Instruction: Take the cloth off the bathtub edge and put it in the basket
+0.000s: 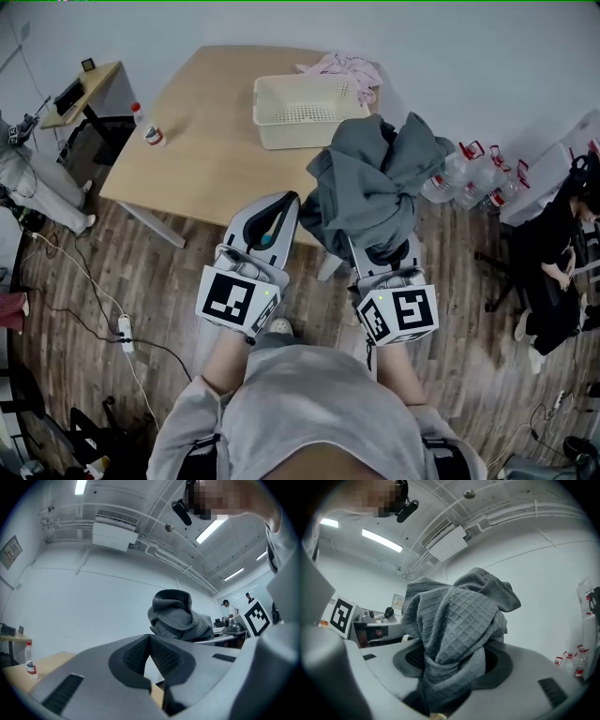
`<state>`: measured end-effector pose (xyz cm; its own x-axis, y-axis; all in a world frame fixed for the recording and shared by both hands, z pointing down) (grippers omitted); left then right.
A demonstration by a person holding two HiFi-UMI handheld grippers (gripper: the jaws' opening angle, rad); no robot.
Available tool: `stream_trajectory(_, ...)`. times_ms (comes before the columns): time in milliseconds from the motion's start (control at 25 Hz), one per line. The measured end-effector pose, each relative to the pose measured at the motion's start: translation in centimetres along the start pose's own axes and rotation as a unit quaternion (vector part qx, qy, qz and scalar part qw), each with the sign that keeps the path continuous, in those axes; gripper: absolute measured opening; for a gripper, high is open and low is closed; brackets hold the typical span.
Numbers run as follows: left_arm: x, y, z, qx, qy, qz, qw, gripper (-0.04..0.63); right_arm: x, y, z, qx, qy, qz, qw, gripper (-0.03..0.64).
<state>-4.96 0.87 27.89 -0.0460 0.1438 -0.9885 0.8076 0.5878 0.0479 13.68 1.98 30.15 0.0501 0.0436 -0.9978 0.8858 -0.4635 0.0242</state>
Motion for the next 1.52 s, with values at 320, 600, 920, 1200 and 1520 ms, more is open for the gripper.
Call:
stream_trajectory(320,-0.8,-5.1,1.4,-0.028,-0.006,-0.004,0.9996,-0.003,-0.9,-1.4,4.3,-0.029,-0.003,0.005,1.000,0.249)
stream_trajectory(600,-2.1,-8.4,1.7,-0.035,-0.010,-0.015,0.9992,-0.003,-1.9,-2.3,6.4,-0.052,-0.012,0.005,0.999,0.249)
stream_trajectory(920,-3.4,-10.2,3.7,-0.037,-0.025,-0.027,0.9986,-0.003,-2.0,-1.0,8.8,-0.061,-0.023,0.003,0.998,0.249)
stream_trajectory(1200,-3.6,-12.3,6.8,-0.019,-0.024,-0.019,0.9993,-0.003,-2.1,1.5,12.1,-0.053,-0.019,0.006,0.998,0.249)
stream_trajectory(1520,-3.9,-14.1,11.4,0.005,-0.018,-0.012,0.9997,-0.003,-1.7,5.7,16.5,-0.031,-0.011,-0.002,0.999,0.249)
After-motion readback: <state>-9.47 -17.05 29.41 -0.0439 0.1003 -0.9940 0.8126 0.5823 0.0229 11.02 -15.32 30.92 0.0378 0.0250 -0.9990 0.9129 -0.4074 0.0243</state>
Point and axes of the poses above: the fingertips, and each gripper's own axes: z forward along the fingers, y to its right, x out of its top, the point moved 8 cm from there along -z, backward along the fingers, and after that the axes turned 1 degree about -z, right-handed, at the moved point
